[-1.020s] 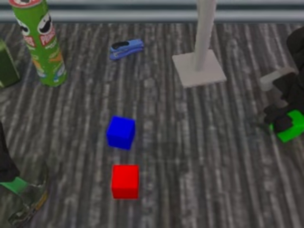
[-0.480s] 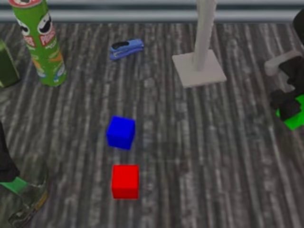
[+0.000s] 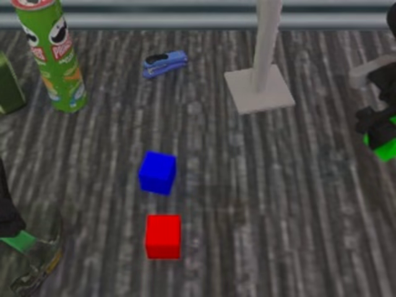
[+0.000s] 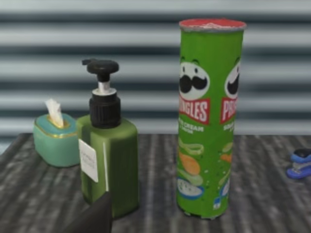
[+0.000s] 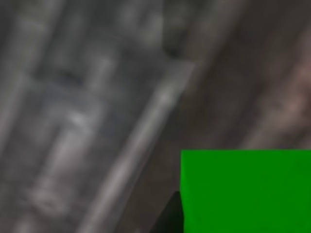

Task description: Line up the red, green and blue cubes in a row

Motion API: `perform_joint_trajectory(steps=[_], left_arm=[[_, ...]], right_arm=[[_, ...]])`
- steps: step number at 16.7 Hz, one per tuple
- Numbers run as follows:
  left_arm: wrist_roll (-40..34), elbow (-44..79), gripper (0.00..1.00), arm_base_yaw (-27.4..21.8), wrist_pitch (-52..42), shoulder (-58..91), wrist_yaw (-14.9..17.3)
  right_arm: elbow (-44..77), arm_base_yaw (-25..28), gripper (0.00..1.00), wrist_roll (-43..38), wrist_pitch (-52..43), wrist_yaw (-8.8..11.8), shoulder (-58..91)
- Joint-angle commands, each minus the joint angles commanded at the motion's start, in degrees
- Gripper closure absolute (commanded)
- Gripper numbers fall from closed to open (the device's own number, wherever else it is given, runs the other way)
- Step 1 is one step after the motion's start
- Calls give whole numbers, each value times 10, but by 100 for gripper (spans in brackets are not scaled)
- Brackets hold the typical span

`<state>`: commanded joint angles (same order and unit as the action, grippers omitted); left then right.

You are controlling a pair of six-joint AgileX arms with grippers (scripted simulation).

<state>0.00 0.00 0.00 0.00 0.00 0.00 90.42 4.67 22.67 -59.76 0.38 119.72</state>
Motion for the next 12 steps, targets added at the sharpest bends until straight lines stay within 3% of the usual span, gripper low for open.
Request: perform_joint_trajectory(steps=[5,12], left_arm=[[0,0,0,0,0,0,0],[0,0,0,0,0,0,0]], right_arm=[[13,60,100,-91,-8,-2,4],[30,244,100,-404,-36,-8,11]])
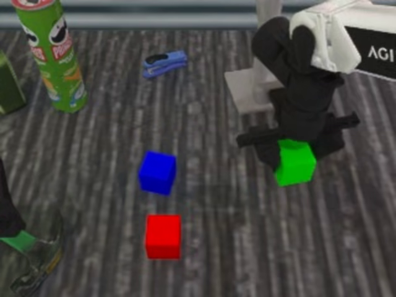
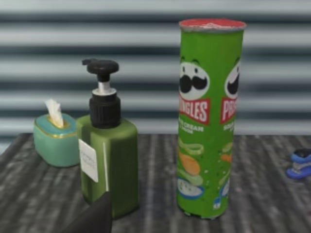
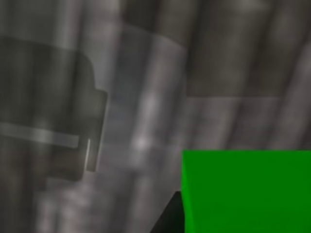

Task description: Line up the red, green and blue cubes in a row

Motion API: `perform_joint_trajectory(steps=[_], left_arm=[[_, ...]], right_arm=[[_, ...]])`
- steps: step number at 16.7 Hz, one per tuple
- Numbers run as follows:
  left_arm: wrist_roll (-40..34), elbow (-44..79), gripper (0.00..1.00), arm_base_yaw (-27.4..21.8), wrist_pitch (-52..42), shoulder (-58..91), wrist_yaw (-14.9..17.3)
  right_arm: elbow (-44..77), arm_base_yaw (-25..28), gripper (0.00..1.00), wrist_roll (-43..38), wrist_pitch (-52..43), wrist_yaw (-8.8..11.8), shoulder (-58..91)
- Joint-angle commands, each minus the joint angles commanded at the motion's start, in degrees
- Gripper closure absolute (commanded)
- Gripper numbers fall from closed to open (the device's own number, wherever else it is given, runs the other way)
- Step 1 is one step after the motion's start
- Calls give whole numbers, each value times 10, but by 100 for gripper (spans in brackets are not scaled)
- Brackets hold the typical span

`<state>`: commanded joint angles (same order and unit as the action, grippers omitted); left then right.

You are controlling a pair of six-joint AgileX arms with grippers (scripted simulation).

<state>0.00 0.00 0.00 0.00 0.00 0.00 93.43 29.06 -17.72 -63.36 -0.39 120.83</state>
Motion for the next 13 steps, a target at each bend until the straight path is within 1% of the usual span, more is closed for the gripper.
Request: perform_joint_trajectory(steps=[4,7,10,13], left_arm=[[0,0,0,0,0,0,0],[0,0,0,0,0,0,0],[0,0,0,0,0,0,0],[0,0,0,0,0,0,0]], right_arm=[[2,105,100,-182,-9,-3,-8],[1,164,100,-273,-11,-7,-18],[2,191,100,-308,-12,-9,-23],[2,191,100,-309,-12,-9,-23]])
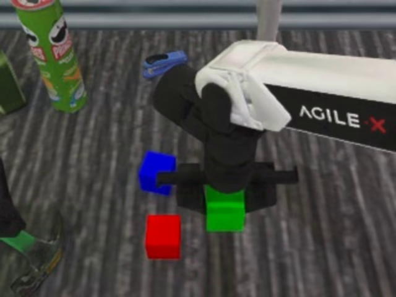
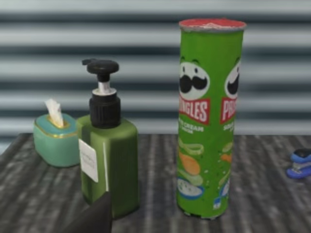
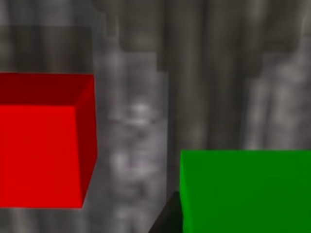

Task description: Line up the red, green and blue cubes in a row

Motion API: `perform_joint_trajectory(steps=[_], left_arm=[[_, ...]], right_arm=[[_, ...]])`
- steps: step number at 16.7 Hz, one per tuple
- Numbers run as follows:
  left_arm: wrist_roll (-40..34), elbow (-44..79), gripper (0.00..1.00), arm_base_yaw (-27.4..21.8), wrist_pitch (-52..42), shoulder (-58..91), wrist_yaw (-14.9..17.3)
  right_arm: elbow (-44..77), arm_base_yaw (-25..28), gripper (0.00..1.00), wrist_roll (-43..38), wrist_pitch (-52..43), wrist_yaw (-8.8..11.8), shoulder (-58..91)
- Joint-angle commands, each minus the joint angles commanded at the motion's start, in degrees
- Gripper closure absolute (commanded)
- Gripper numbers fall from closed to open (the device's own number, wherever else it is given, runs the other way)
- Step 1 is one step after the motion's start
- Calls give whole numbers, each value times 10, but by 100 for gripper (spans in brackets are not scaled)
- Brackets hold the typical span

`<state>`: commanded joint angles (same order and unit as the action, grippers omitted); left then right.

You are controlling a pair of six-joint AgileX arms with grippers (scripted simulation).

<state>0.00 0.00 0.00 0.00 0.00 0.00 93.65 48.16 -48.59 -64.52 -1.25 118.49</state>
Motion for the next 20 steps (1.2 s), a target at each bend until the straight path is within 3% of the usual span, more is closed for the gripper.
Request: perform_joint_trajectory(steps=[3,10,14,20], left_arm=[[0,0,0,0,0,0,0],[0,0,0,0,0,0,0],[0,0,0,0,0,0,0],[0,0,0,0,0,0,0]], right_arm=[[-7,-2,100,-1,11,1,5],[-88,2,100,-2,134,0,44],[-93,2,100,-3,140,0,47],[-93,2,55,-3,140,0,47]])
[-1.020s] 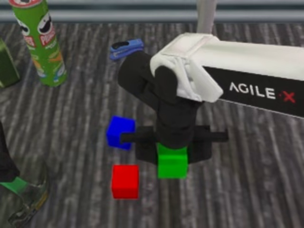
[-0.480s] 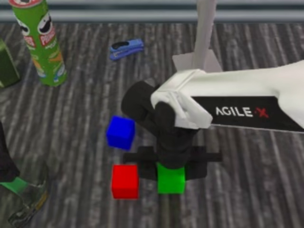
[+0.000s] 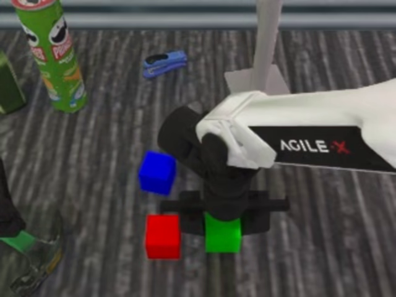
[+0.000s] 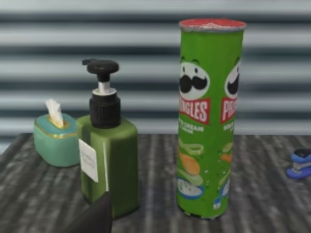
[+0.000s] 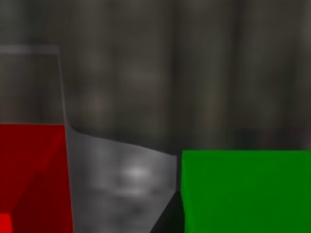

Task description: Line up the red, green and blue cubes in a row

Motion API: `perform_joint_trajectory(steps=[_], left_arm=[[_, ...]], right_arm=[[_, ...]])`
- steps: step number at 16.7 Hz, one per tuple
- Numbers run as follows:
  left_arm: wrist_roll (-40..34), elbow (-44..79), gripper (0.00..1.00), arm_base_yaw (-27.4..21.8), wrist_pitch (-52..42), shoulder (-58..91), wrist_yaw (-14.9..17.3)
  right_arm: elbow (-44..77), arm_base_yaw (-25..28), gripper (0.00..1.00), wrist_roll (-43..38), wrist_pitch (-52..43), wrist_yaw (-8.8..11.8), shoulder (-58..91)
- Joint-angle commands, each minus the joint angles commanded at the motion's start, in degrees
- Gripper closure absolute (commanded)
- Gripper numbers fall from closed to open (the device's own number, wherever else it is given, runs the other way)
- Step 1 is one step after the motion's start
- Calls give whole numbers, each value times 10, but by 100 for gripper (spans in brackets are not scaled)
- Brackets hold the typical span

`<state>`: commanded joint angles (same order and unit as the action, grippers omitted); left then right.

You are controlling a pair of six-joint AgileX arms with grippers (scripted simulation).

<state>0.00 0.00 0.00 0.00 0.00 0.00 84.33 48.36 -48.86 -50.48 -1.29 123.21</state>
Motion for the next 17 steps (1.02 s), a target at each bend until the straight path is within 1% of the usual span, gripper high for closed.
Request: perform_joint_trajectory(steps=[7,8,17], left_arm=[[0,0,0,0,0,0,0],[0,0,0,0,0,0,0],[0,0,0,0,0,0,0]], right_arm=[[0,0,2,0,0,0,0],[0,0,0,0,0,0,0],[2,-1,0,0,-2,0,-1]])
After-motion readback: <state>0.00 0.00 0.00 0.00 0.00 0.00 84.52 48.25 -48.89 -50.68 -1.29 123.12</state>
